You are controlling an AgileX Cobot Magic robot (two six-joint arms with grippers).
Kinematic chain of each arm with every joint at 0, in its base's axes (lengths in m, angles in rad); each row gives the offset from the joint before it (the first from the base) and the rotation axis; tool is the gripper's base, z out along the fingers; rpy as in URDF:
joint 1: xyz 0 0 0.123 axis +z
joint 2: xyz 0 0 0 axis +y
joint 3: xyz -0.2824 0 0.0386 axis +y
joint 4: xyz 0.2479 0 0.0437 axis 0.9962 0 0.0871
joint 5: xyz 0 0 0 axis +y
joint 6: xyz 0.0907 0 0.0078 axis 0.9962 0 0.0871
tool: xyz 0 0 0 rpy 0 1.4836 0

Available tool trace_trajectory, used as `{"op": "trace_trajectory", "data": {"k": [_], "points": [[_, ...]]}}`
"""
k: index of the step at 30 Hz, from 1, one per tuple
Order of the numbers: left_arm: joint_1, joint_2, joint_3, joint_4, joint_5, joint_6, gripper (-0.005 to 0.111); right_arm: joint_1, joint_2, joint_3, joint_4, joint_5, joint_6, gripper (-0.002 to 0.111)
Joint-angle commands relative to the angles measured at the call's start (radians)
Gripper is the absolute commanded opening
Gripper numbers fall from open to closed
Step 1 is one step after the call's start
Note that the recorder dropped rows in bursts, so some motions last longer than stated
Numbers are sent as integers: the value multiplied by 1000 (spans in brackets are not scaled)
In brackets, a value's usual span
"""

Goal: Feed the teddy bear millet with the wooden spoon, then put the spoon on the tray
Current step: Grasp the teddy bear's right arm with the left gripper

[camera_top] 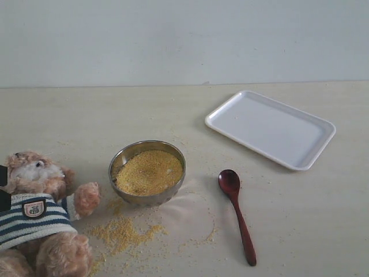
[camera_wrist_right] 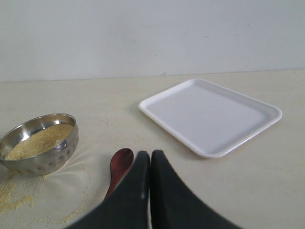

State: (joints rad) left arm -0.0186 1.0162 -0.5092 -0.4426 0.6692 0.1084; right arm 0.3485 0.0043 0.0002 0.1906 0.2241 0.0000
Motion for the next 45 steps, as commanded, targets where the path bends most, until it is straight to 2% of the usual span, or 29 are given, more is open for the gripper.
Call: {"op": "trace_trajectory", "data": {"k": [1,2,3,5,13,20,26,32,36,40,45], "points": [[-4,-22,-5,147,15,-141,54,-2,-4,0,-3,-4,0,0],[-4,-34,-4,181,28,-174,66,-2,-4,0,-3,-4,0,0],[-4,-39,1,193,41,-191,72,-2,-4,0,-3,-4,0,0],[-4,-60,20,196,58,-202,77,-2,-4,0,-3,-4,0,0],[-4,-115,126,176,-30,-228,76,-2,-4,0,-3,-4,0,0],[-1,-113,134,178,-92,-273,76,-2,-4,0,-3,-4,0,0],[-1,-155,125,221,-33,-281,76,-2,-4,0,-3,-4,0,0],[-1,-259,13,491,146,-424,76,-2,-4,0,-3,-4,0,0],[-1,-289,0,474,175,-445,76,-2,-4,0,-3,-4,0,0],[-1,-270,34,469,110,-460,76,-2,-4,0,-3,-4,0,0],[-1,-181,94,412,-33,-474,76,-2,-4,0,-3,-4,0,0]]}}
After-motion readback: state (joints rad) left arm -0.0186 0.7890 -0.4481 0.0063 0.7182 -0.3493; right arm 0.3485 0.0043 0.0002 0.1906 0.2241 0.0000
